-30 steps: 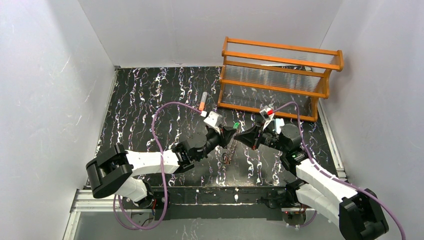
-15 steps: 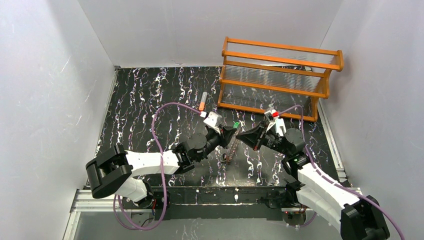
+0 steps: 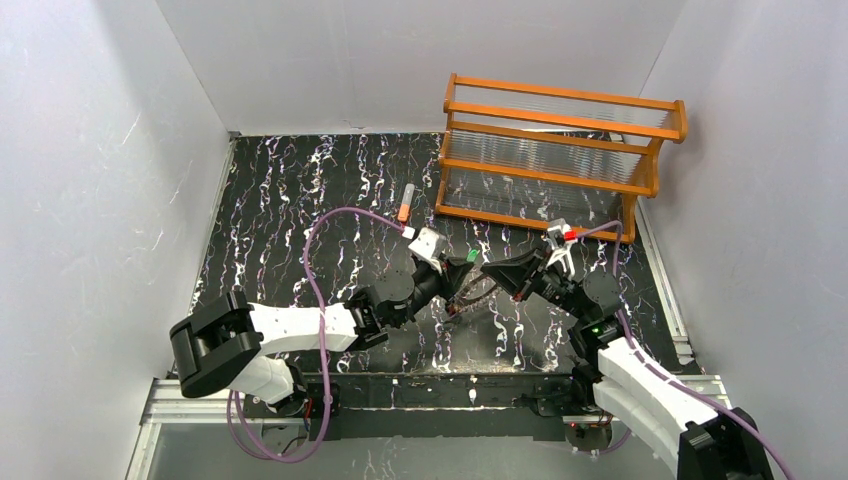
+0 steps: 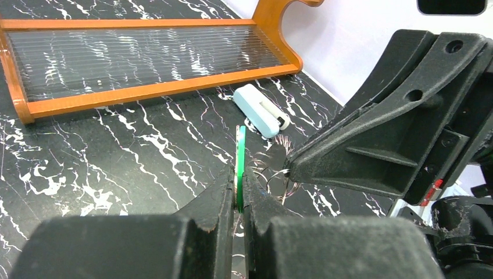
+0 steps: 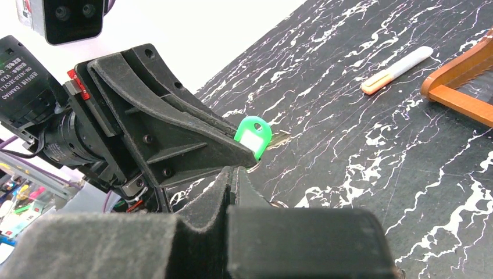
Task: Remove the keys from the keyring
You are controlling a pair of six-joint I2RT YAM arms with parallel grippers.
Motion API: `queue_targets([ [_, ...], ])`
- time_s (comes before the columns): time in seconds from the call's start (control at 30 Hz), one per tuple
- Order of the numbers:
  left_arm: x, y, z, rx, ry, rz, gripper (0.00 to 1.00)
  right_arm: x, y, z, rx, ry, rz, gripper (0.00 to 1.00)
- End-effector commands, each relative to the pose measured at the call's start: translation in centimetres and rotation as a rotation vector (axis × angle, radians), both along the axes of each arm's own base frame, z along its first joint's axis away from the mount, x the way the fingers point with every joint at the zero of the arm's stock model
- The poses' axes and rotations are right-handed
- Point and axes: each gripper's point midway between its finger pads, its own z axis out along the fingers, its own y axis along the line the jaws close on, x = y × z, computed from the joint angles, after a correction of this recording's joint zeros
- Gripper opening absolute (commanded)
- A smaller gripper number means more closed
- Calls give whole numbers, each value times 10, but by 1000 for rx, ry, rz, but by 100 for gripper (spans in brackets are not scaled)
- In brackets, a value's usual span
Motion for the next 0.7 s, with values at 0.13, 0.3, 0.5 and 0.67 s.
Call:
queue_targets([
  [0.13,0,19,-7,45,14,45,0,0,-11,46,95,-179,-33,1],
  [0.3,-3,21,13,-8,0,35,0,-1,-13,37,77,-181,-36,1],
  [0.5,-8,18,15,-25,11,7,0,-5,-9,28,64,-185,3,1],
  [0.67,-5,25,14,-2,-12,34,0,-8,-4,21,44,-178,50,1],
])
